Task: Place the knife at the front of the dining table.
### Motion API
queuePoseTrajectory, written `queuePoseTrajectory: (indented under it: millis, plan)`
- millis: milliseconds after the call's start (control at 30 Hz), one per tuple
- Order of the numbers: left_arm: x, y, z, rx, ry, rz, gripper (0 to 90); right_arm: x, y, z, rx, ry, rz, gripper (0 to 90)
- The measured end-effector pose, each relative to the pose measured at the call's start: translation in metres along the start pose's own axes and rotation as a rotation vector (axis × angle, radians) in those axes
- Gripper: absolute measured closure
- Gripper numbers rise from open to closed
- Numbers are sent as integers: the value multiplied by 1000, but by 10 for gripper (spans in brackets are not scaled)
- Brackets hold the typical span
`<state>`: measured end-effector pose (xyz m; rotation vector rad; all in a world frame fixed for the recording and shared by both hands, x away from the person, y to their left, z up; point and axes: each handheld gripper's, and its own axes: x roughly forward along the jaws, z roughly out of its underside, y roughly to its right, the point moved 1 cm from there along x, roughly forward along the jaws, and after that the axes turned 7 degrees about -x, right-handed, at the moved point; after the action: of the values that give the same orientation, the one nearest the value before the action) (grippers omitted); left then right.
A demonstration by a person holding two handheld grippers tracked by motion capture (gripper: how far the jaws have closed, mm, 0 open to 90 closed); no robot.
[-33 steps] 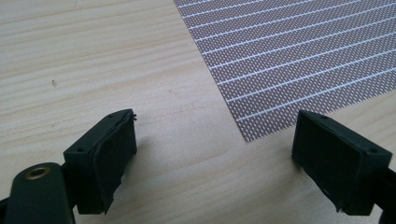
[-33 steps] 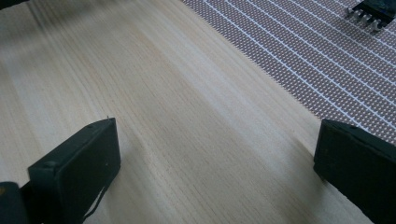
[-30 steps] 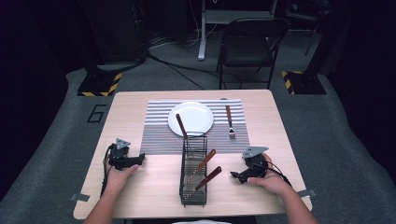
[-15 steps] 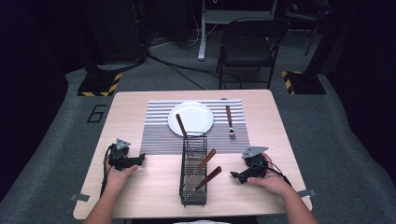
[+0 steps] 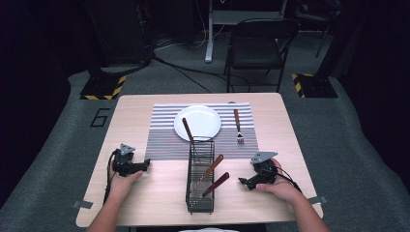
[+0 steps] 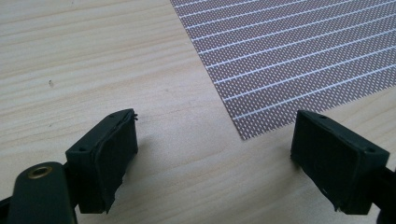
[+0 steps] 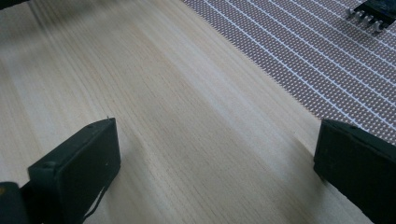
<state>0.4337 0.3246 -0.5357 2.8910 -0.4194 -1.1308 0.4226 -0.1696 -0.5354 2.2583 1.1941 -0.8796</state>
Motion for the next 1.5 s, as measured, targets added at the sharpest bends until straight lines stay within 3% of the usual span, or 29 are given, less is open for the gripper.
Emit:
queuePoseTrajectory:
  millis: [67,233,467,800,900,1133,1500]
  plan:
    - [0,0,-1,-3,-1,1,158,0,0,0,0,0,0,0]
    - [-5,0,-3,-42,-6,46,301,0,0,0,0,0,0,0]
    - [-16,8,-9,-19,1,50,339,0,0,0,0,0,0,0]
    - [-30,29,-20,-1,14,90,393,0,0,0,0,0,0,0]
    - [-36,40,-27,33,28,103,405,0,0,0,0,0,1,0]
    - [-40,58,-35,76,11,137,436,0,0,0,0,0,0,0]
    - [-53,84,-57,79,29,203,460,0,0,0,0,-1,0,0]
